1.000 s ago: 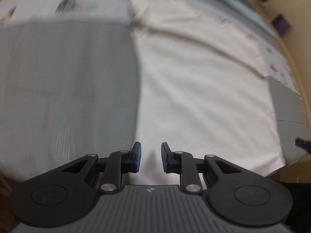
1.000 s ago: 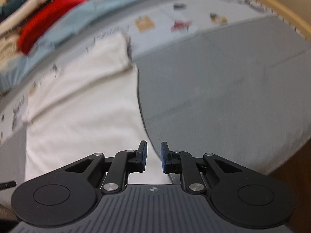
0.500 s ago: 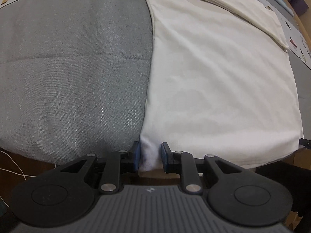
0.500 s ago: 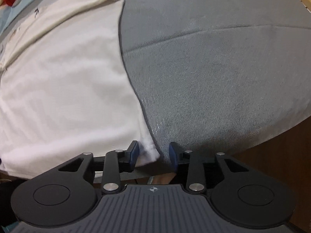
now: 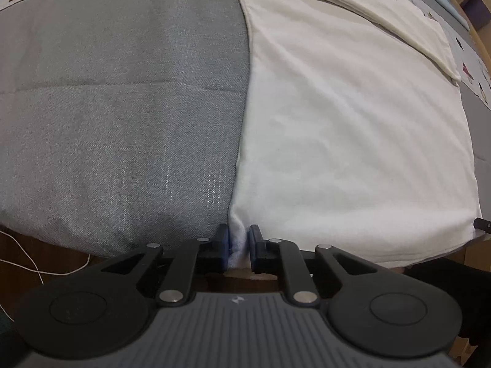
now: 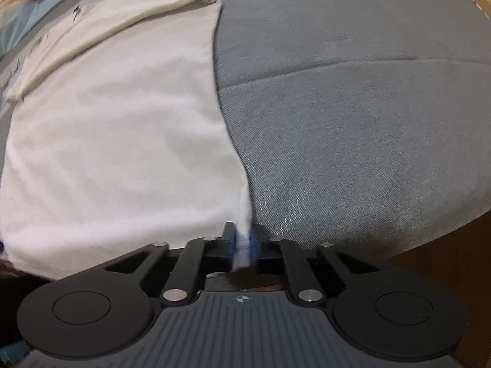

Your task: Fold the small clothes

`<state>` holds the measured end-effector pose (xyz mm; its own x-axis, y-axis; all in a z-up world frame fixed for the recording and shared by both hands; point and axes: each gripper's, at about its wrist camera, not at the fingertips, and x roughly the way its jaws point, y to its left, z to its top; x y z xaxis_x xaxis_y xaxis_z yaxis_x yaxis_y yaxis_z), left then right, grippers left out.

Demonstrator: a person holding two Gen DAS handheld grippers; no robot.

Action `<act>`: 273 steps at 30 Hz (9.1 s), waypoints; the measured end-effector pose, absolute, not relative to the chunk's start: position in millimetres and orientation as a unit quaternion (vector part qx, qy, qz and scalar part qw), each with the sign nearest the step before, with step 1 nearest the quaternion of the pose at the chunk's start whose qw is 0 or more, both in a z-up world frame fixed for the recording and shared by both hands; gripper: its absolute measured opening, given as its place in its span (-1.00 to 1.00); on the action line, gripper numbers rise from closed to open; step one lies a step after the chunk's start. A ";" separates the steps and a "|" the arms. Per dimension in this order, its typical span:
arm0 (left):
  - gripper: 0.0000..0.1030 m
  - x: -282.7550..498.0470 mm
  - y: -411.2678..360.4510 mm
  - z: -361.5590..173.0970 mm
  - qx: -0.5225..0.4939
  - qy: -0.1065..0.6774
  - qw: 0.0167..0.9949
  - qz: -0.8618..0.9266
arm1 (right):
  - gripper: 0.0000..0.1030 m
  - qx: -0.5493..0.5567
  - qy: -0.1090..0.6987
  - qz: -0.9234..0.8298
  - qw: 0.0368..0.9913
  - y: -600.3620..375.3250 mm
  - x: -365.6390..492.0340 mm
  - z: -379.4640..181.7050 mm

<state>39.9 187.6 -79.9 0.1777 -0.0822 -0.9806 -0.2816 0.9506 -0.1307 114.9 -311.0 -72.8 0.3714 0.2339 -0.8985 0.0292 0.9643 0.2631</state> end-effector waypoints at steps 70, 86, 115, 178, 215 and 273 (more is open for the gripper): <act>-0.30 157.6 234.8 -42.8 -0.124 0.527 0.839 0.060 | -0.27 0.126 0.412 0.076 0.899 -331.6 218.0 -31.8; -0.30 205.9 224.2 -57.1 -0.132 0.515 0.846 0.048 | -0.24 0.078 0.385 0.067 0.917 -296.5 264.9 -36.2; -0.92 215.8 215.1 -41.4 -0.066 0.433 0.896 0.070 | -0.93 0.161 0.299 0.018 0.941 -309.8 272.9 -18.8; -0.48 181.0 243.7 -89.2 -0.198 0.560 0.803 0.050 | -0.01 0.206 0.467 0.082 0.856 -332.4 233.4 -75.2; -0.67 147.6 196.9 -82.2 -0.009 0.582 0.811 -0.053 | -0.44 0.013 0.459 0.092 0.883 -286.0 241.6 -63.5; 0.40 55.6 245.2 37.5 -0.148 0.373 0.911 0.098 | -0.18 -0.176 0.275 0.330 0.885 71.5 109.0 -48.6</act>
<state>55.6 245.2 37.5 0.7020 0.0686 -0.7089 -0.2895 0.9369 -0.1960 109.0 71.5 -48.6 0.6299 0.4885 -0.6037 -0.6820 0.7198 -0.1292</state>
